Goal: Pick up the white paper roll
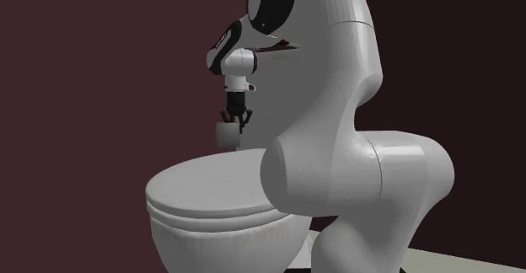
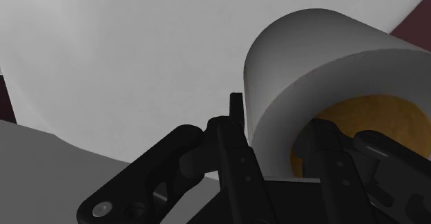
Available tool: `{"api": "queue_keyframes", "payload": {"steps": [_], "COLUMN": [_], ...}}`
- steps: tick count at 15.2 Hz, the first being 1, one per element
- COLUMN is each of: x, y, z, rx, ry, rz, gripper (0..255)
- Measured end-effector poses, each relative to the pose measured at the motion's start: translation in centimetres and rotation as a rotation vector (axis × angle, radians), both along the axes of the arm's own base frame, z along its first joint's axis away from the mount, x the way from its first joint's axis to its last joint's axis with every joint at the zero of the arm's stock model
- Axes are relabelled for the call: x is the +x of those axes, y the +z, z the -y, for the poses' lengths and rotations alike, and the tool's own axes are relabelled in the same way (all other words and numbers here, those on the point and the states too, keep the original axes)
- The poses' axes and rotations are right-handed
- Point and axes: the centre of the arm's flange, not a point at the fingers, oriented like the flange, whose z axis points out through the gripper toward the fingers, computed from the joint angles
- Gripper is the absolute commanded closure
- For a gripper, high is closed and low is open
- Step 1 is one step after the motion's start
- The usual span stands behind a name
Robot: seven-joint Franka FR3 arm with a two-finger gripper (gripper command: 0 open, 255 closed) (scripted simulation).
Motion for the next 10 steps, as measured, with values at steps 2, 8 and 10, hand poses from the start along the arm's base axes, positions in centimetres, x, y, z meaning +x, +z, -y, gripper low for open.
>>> {"api": "queue_keyframes", "payload": {"steps": [2, 8, 10], "x": [0.0, 0.1, 0.1], "y": [1.0, 4.0, 5.0], "z": [0.0, 0.0, 0.2], "rx": [0.000, 0.000, 0.000], "ry": [0.000, 0.000, 0.000], "rz": [0.000, 0.000, 0.000], "gripper": [255, 255, 255]}}
